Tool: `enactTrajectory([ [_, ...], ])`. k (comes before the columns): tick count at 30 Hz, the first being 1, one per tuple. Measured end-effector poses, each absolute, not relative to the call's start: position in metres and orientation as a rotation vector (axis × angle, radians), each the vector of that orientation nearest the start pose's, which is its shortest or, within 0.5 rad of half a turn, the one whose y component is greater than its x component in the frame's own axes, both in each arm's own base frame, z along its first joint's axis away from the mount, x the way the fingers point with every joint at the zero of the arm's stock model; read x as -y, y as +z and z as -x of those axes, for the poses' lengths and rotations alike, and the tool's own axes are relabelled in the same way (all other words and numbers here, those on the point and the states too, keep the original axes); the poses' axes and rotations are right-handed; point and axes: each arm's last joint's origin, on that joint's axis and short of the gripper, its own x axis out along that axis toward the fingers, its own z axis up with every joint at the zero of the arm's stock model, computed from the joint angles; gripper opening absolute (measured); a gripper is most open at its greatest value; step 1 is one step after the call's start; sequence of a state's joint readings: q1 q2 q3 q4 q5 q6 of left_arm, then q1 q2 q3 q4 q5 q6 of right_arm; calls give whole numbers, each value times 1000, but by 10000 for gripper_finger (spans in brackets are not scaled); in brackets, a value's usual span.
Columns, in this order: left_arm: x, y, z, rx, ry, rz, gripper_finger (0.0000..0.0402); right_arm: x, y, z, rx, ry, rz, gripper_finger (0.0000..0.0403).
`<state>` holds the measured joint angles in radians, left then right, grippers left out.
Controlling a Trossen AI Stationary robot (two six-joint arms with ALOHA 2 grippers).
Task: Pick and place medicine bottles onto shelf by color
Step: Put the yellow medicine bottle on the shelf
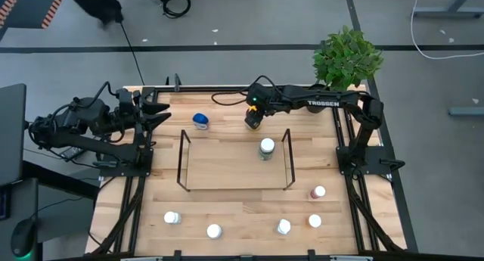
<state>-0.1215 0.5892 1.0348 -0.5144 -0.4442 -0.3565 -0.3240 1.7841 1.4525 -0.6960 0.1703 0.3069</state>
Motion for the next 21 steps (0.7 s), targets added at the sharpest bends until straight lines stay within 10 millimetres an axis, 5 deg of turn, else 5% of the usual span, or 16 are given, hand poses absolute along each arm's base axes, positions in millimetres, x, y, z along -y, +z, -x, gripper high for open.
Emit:
enactTrajectory([
  [5,-2,404,-90,-8,331,334,175,110,274,-360,-985,-483,-386,211],
  [13,-2,403,-90,-9,331,334,173,62,347,-367,-935,-400,-185,133],
  [17,-2,403,-90,-9,331,333,173,57,373,-367,-858,-418,-158,92],
  [21,-2,403,-90,-10,331,334,176,59,376,-366,-858,-411,-128,101],
])
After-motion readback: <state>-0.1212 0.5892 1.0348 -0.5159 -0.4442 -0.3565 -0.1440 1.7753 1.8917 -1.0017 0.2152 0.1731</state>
